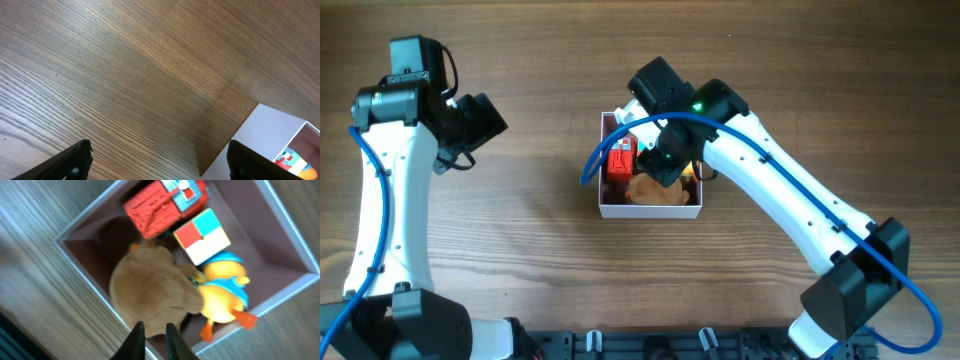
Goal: Pack container
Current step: 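Lower the brown bear into the box and release it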
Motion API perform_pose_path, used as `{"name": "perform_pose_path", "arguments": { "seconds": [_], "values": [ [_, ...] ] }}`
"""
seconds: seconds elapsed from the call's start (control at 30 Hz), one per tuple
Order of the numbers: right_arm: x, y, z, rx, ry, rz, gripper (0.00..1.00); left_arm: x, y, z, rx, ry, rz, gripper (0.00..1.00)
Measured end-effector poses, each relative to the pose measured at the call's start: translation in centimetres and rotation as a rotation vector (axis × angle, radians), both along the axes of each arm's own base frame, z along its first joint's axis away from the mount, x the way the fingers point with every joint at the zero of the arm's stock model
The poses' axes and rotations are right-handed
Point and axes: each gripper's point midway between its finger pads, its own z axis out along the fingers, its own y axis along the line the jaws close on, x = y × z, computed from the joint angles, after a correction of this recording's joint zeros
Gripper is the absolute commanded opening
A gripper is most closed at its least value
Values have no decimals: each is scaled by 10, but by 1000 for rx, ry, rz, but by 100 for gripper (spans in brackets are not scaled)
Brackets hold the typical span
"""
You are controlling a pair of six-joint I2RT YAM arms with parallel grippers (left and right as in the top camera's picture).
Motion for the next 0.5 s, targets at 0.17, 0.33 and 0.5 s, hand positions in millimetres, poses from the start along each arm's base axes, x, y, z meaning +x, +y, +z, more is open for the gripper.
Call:
{"name": "perform_pose_path", "arguments": {
  "seconds": [0.17, 0.33, 0.5],
  "values": [
    [-20, 17, 0, 30, 44, 55, 9, 0, 0, 0, 0, -2, 0, 88],
    [-38, 27, -14, 22, 75, 105, 10, 0, 0, 0, 0, -2, 0, 88],
    [-41, 15, -57, -31, 88, 58, 13, 0, 0, 0, 0, -2, 0, 87]
  ]
}}
